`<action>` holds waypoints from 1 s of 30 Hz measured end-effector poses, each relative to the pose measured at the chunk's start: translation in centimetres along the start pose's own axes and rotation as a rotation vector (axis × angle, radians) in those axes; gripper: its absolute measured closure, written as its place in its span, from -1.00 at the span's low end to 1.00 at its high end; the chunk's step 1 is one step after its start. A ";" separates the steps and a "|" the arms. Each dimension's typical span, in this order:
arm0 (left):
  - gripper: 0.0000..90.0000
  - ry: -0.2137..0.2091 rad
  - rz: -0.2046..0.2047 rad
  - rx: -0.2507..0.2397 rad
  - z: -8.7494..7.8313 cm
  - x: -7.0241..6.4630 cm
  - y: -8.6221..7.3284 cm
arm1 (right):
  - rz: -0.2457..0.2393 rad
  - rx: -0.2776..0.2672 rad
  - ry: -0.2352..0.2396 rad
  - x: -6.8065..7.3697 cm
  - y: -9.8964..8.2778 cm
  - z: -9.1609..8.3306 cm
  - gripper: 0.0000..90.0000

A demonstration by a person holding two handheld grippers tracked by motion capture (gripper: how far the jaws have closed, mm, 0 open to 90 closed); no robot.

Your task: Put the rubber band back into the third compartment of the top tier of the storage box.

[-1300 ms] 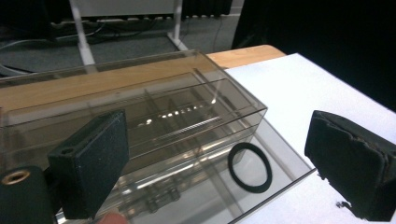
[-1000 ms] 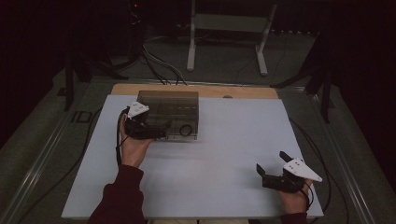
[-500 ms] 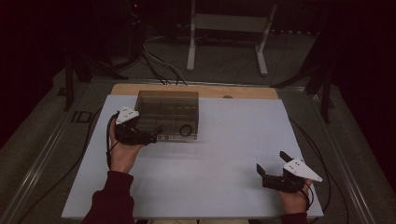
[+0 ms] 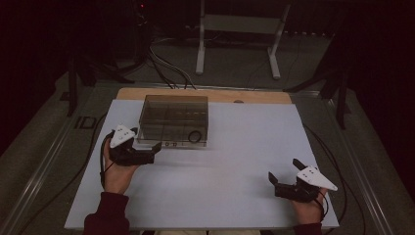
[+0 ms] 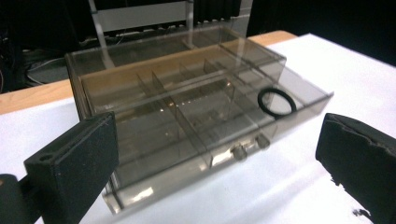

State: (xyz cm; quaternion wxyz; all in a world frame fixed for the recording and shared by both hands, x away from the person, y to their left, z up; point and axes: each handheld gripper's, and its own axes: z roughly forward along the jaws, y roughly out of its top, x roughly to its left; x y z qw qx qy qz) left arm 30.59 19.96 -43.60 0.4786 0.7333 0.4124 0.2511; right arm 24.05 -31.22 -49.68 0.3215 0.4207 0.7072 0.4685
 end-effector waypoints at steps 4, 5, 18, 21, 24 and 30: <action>-0.99 0.002 0.013 -0.008 -0.2 -0.2 -1.4 | -0.002 -0.002 0.002 0.1 0.0 0.0 -0.99; -0.99 0.006 0.018 -0.012 -0.3 -0.3 -1.8 | -0.002 -0.002 0.002 0.1 0.0 0.0 -0.99; -0.99 0.051 0.030 -0.056 -2.5 -0.5 -5.4 | 0.000 -0.001 0.021 0.3 0.1 0.1 -1.00; -0.99 0.059 0.021 -0.060 -2.9 -0.4 -6.3 | -0.002 0.003 0.024 0.4 0.1 0.1 -1.00; -0.99 0.071 0.012 -0.056 -3.3 -0.2 -7.0 | -0.001 0.009 0.026 0.4 0.0 0.2 -1.00; -0.99 0.097 0.001 -0.060 -4.1 -0.2 -8.0 | 0.003 0.008 0.031 0.4 0.0 0.2 -1.00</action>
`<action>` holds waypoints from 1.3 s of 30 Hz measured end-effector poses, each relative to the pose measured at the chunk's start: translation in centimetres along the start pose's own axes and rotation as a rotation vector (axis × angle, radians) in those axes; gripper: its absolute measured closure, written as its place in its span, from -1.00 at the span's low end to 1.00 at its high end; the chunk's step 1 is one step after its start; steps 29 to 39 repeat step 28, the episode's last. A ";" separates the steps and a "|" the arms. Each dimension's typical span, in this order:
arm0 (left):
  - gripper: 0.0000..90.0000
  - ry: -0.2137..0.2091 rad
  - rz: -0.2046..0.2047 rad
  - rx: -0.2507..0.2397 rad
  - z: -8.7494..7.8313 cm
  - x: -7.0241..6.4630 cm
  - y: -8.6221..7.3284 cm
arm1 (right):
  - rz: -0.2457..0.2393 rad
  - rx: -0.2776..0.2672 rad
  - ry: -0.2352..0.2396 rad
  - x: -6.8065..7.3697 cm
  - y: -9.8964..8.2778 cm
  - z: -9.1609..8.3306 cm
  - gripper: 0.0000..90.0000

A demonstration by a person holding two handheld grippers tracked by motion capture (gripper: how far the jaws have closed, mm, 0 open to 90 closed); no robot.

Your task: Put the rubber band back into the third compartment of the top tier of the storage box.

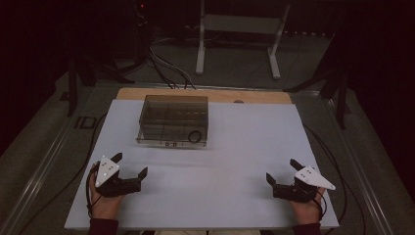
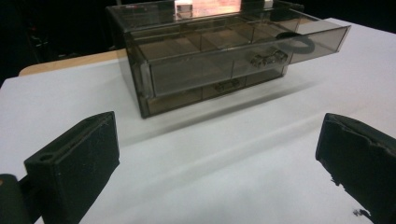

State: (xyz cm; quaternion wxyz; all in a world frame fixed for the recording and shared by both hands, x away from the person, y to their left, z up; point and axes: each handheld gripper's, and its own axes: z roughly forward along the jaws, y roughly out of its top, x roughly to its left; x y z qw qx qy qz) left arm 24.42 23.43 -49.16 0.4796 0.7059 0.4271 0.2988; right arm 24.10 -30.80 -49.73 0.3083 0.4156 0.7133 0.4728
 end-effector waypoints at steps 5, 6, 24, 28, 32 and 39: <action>-0.99 0.015 -0.005 0.000 -0.5 0.0 -0.7 | 0.010 0.003 0.007 -0.1 0.0 0.0 -1.00; -0.99 0.016 -0.007 -0.003 -0.6 0.0 -0.8 | 0.014 0.003 0.008 -0.1 0.0 0.0 -1.00; -0.99 0.063 -0.005 -0.069 -1.5 -0.3 -0.8 | 0.005 0.049 0.064 -0.1 -0.2 0.6 -1.00; -0.99 0.071 -0.017 -0.072 -1.4 -0.2 -0.8 | 0.005 0.057 0.072 -0.1 -0.2 0.8 -1.00; -0.99 0.071 -0.017 -0.072 -1.4 -0.2 -0.8 | 0.005 0.057 0.072 -0.1 -0.2 0.8 -1.00; -0.99 0.071 -0.017 -0.072 -1.4 -0.2 -0.8 | 0.005 0.057 0.072 -0.1 -0.2 0.8 -1.00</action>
